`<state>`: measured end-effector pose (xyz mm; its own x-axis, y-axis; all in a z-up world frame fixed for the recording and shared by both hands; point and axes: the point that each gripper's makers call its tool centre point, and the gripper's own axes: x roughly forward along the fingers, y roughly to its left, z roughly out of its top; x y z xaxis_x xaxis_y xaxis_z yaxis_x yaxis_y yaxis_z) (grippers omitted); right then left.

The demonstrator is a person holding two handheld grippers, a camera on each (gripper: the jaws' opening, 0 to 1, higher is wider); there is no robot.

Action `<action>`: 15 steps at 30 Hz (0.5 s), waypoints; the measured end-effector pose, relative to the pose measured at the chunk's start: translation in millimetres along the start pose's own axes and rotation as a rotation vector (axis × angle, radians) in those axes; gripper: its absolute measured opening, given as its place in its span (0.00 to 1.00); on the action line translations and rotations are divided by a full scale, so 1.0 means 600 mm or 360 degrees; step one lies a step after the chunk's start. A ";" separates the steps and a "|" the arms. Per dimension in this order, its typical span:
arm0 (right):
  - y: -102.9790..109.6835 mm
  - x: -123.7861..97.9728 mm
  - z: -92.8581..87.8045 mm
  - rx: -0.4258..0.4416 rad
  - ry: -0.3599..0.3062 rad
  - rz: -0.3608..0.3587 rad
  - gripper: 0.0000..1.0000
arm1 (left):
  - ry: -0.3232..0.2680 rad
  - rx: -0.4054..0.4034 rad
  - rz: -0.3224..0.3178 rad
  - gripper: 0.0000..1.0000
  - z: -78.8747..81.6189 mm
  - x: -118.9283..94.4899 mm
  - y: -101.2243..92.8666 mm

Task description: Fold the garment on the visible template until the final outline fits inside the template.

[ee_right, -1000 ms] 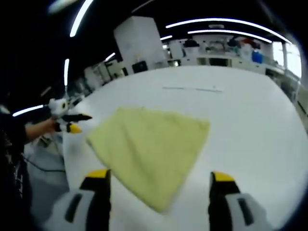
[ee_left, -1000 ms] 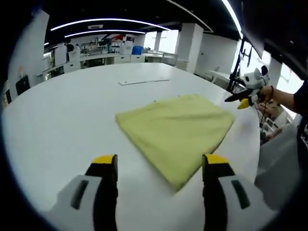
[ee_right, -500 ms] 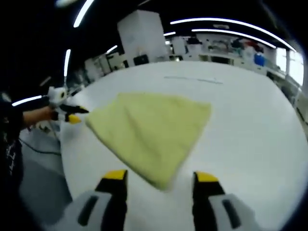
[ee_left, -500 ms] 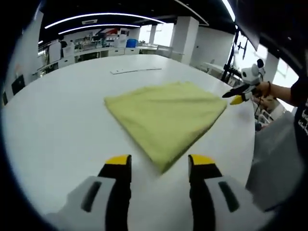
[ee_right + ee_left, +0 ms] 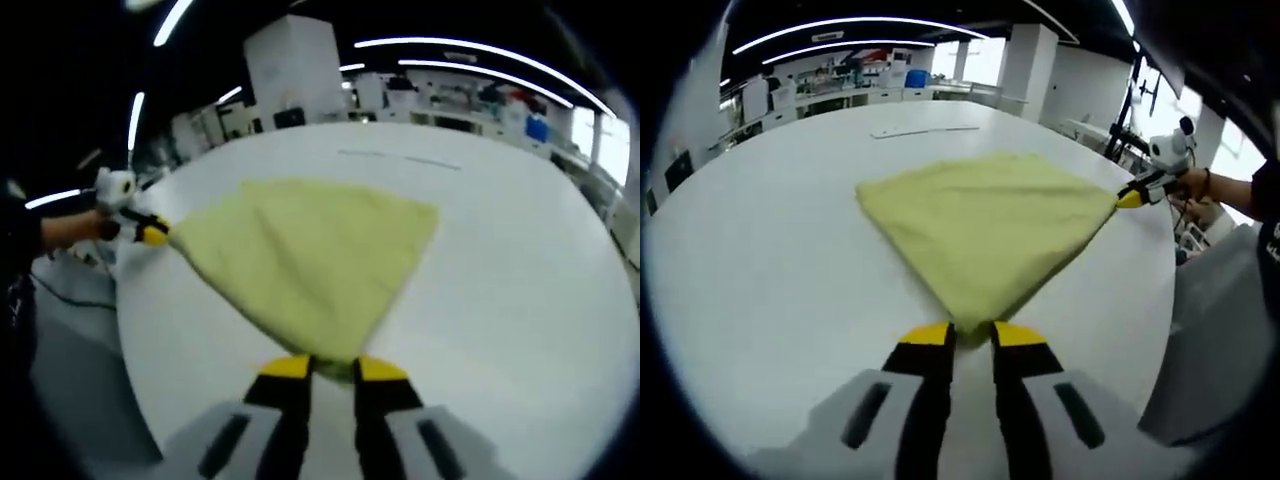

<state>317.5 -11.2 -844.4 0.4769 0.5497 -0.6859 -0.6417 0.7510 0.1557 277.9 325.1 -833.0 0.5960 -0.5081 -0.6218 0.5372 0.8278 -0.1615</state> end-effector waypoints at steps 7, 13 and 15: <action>-0.005 -0.002 -0.003 -0.0008 -0.0006 -0.0006 0.00 | 0.0032 0.0021 0.0019 0.04 -0.004 0.005 -0.002; -0.008 -0.009 0.001 -0.0096 0.0011 0.0000 0.00 | 0.0038 0.0029 0.0012 0.01 -0.001 0.003 0.001; -0.007 -0.014 0.004 -0.0129 0.0022 0.0015 0.00 | 0.0033 0.0023 0.0008 0.00 0.001 0.002 -0.002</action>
<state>317.4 -18.1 -837.5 0.4629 0.5510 -0.6943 -0.6927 0.7136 0.1045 278.3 323.1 -832.8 0.5862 -0.4989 -0.6384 0.5428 0.8268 -0.1476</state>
